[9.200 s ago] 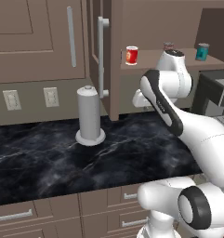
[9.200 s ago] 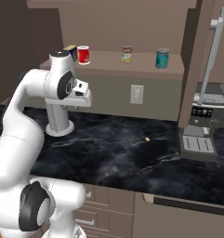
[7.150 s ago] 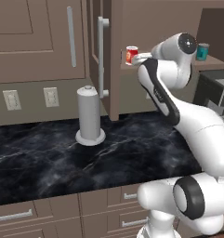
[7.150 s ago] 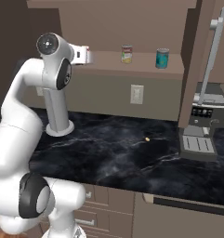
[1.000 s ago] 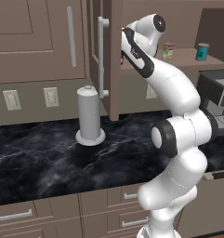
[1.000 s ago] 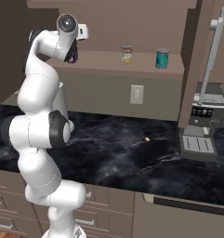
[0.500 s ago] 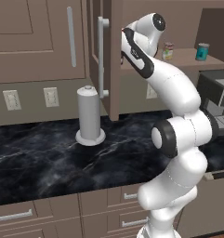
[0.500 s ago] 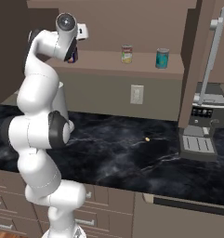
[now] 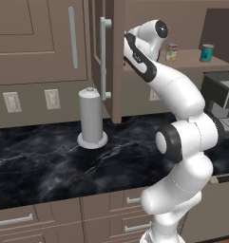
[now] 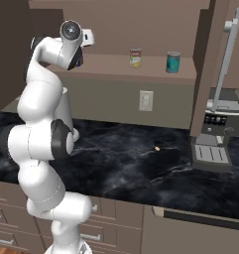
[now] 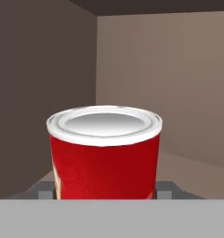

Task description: Stack two cans on top of the other two cans in the cabinet.

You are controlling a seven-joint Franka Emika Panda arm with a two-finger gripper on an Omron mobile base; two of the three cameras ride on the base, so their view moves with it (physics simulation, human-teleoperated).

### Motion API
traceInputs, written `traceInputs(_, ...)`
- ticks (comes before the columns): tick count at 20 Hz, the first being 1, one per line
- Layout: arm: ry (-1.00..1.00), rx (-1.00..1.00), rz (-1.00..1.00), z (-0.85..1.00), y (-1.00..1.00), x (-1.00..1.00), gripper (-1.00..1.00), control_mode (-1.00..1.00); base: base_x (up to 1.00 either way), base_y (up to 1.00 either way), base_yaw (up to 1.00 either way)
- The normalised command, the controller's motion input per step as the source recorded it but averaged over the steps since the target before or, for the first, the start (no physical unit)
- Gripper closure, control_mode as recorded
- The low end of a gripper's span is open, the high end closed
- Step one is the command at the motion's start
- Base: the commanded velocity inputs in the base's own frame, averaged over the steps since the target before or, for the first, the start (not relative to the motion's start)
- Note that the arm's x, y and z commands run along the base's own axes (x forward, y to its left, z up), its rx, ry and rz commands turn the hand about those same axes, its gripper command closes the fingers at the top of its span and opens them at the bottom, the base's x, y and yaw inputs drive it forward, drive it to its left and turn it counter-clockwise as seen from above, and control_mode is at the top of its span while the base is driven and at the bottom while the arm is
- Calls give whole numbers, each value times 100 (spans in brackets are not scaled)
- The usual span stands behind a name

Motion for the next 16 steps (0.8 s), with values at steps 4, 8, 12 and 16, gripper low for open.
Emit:
traceInputs(4,-3,0,0,-16,0,9,100,-100,0,0,0)
traceInputs(8,-2,0,0,-17,-1,1,100,-100,0,0,0)
traceInputs(12,0,0,0,-16,-7,0,-100,-100,0,0,0)
traceInputs(16,0,0,0,-9,-15,0,-100,-100,0,0,0)
